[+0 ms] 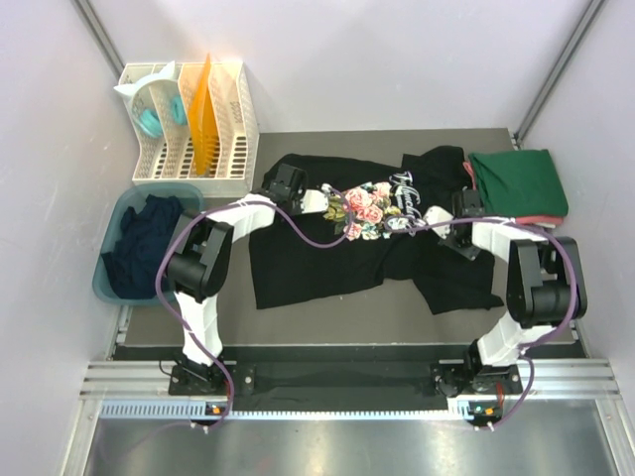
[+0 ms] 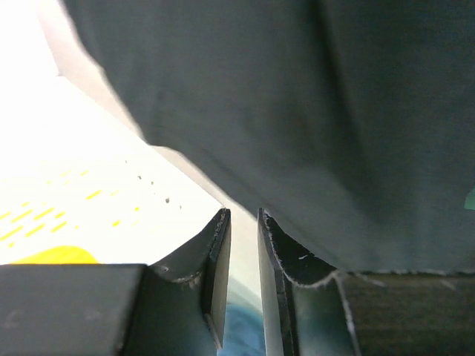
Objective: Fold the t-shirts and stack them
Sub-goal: Flatten out the tshirt
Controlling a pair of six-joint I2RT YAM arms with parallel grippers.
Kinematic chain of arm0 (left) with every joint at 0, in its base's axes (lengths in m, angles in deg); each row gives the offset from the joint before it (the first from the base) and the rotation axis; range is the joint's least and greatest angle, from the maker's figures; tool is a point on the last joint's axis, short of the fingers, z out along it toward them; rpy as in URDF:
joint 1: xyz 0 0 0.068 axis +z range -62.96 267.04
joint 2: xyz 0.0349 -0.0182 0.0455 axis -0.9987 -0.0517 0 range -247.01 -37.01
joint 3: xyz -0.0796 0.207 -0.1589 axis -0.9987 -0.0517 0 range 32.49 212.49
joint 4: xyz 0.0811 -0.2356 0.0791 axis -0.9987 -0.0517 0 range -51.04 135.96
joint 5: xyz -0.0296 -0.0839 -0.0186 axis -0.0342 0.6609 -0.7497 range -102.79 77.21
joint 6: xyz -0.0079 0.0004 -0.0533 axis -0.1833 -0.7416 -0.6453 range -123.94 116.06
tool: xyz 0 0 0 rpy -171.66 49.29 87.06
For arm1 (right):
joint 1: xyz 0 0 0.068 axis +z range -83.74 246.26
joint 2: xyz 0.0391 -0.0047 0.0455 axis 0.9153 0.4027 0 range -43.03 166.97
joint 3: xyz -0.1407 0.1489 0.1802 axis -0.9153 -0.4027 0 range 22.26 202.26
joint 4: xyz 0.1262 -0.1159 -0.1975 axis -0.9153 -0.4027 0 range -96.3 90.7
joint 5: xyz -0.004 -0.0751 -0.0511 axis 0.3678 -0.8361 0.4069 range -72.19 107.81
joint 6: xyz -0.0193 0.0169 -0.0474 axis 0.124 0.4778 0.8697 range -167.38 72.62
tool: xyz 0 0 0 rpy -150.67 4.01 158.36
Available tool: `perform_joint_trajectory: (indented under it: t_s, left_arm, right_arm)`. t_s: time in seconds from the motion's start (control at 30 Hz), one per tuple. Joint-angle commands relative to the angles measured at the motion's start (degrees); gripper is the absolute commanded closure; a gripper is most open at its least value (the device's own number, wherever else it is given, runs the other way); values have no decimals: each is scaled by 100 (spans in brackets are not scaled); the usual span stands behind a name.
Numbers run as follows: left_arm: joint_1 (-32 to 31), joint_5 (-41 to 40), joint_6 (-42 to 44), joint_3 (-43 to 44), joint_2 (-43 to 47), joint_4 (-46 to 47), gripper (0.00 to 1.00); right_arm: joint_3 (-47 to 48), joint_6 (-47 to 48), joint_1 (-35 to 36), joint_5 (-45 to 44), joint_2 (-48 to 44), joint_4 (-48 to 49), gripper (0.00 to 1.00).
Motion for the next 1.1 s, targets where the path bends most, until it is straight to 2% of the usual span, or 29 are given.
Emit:
perform_joint_trajectory:
  t_s: [0.0,0.3,0.53,0.67,0.9,0.97,1.0,1.07]
  left_arm:
    - [67,-112,293,274,265,488,73]
    - [216,-42,741,494,54,988,74]
    - [322,89,856,801,-140,980,74]
    - [340,160,987,819,-166,963,74]
    - [366,221,1040,881,-219,910,74]
    - [357,195,1032,889,-254,910,74]
    - [357,169,1032,907,-272,936,74]
    - [348,20,1032,907,-342,1059,74]
  right_arm:
    - [-707,-128,-228,-182,-187,-1011,100]
    - [-1533,-102,-535,-727,-987,-1485,100]
    - [-2244,91,-728,-1113,-1760,-1916,100]
    - [-2474,301,-782,-1246,-2401,-2276,100]
    - [-2518,513,-799,-1264,-3009,-2874,100]
    - [-2334,531,-790,-1123,-3158,-2883,89]
    - [-2081,531,-790,-1044,-3202,-2892,70]
    - [-1764,531,-791,-720,-3281,-2901,58]
